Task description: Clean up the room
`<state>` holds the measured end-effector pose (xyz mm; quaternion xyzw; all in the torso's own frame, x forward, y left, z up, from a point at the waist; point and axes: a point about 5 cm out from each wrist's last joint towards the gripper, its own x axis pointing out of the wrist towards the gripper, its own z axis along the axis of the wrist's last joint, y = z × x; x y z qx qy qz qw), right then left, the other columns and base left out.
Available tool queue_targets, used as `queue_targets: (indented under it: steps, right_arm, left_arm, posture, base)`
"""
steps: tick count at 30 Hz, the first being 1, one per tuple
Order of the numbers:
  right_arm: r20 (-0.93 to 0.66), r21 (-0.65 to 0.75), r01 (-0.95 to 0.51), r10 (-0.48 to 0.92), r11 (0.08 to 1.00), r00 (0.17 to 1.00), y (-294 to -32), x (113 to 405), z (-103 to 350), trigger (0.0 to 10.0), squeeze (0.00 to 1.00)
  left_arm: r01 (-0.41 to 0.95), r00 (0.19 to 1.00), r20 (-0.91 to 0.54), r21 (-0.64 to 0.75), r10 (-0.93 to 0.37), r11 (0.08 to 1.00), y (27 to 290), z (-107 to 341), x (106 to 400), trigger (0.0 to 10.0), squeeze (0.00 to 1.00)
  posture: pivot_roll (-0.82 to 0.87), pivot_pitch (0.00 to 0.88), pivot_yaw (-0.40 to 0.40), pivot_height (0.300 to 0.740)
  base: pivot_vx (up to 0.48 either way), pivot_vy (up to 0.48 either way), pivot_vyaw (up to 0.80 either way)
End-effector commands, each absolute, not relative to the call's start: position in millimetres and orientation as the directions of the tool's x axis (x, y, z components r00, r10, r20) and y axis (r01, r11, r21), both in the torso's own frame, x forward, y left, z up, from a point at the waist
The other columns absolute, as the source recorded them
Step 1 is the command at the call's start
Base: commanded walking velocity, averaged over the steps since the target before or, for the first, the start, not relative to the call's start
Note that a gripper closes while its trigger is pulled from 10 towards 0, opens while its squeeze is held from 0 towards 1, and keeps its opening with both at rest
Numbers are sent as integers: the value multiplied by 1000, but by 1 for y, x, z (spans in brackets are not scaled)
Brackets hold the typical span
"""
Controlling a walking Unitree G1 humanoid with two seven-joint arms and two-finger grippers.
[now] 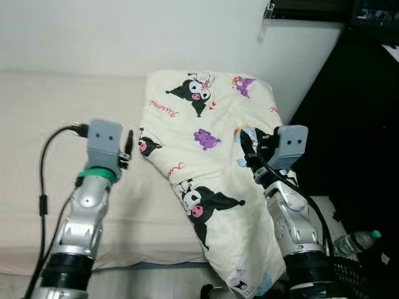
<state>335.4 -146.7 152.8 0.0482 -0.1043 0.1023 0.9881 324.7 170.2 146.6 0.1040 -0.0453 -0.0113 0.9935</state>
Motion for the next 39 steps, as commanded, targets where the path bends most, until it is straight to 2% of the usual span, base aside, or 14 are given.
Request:
queue_targets:
  steps: [1, 11, 39]
  right_arm:
    - [198, 78, -190, 172, 979, 965, -152, 333, 147, 10000, 0]
    - [178, 75, -164, 149, 984, 973, -155, 332, 143, 10000, 0]
    - [170, 115, -115, 95, 987, 981, -164, 325, 140, 10000, 0]
  left_arm:
    - [14, 997, 74, 213, -30, 977, 171, 144, 323, 10000, 0]
    - [6, 997, 69, 218, -22, 976, 175, 145, 325, 10000, 0]
    - [38, 998, 48, 221, -50, 975, 169, 142, 324, 10000, 0]
  posture:
    - [-124, 49, 33, 723]
    - [-125, 53, 36, 723]
    - [-142, 85, 56, 593]
  base:
    - [0, 0, 0]
    - [0, 0, 0]
    - [0, 0, 0]
